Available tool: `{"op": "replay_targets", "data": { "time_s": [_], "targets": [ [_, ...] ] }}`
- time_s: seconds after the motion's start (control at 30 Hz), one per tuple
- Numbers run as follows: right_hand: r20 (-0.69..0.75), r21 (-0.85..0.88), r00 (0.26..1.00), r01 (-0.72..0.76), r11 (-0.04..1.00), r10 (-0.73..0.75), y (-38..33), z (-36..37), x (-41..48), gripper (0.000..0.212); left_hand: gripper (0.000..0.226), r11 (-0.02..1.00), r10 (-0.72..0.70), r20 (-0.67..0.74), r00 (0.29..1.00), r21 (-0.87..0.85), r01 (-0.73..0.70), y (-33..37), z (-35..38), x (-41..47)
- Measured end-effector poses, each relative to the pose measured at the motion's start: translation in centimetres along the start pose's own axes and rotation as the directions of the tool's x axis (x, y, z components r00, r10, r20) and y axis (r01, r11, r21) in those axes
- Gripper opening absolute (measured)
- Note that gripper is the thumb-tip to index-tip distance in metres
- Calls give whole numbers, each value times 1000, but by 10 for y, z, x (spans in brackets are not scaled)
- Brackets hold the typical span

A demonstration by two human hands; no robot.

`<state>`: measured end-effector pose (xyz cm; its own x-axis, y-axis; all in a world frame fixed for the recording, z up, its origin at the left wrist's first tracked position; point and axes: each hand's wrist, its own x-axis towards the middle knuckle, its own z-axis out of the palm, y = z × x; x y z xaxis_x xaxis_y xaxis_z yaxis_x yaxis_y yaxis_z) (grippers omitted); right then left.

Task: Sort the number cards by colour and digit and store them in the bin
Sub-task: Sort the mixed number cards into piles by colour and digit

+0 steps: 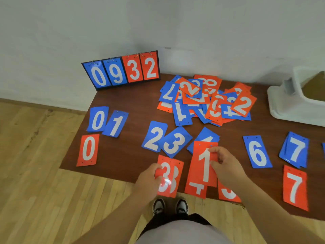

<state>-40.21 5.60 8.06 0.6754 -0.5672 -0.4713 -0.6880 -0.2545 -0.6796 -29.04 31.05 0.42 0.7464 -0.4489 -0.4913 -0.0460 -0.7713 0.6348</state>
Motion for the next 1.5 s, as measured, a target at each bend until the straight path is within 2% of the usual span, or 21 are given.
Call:
{"op": "replay_targets", "data": {
  "time_s": [0.17,0.3,0.47,0.57,0.7,0.83,0.93,1.0,1.1,1.2,1.37,1.5],
  "targets": [
    [16,-52,997,-72,996,73,17,-5,2,32,39,974,-21,41,999,224,12,-1,20,17],
    [38,-76,997,-58,995,61,16,1,6,30,40,883,46,-62,997,469,-12,4,22,16],
    [77,-85,997,36,996,-30,-2,22,12,34,46,913,18,-75,997,407,14,3,12,14],
    [114,-100,992,73,992,-62,-24,40,18,33,47,937,35,-193,981,348,35,-10,-22,11],
    [152,-124,984,116,986,-96,-60,84,28,33,45,939,-39,-351,935,308,155,-60,-91,12],
    [209,-118,969,158,980,-131,-109,149,36,32,53,913,-72,-413,908,339,226,-126,-158,22],
    [222,-124,962,192,974,-161,-143,205,41,33,61,878,-76,-396,915,409,250,-166,-198,37],
    [266,-115,952,190,975,-154,-161,243,47,36,64,861,-96,-328,940,446,243,-184,-214,50],
    [317,-132,943,150,980,-101,-180,294,56,38,66,837,-43,-211,976,526,151,-202,-227,66],
    [314,-184,947,129,974,-66,-189,329,59,47,68,826,5,-158,987,557,85,-216,-239,69],
    [225,-452,972,169,876,-72,-197,357,53,55,69,829,16,-103,995,558,45,-238,-259,71],
    [153,-510,986,139,849,-70,-203,361,48,57,71,836,29,-68,997,548,13,-236,-264,72]
  ]
}}
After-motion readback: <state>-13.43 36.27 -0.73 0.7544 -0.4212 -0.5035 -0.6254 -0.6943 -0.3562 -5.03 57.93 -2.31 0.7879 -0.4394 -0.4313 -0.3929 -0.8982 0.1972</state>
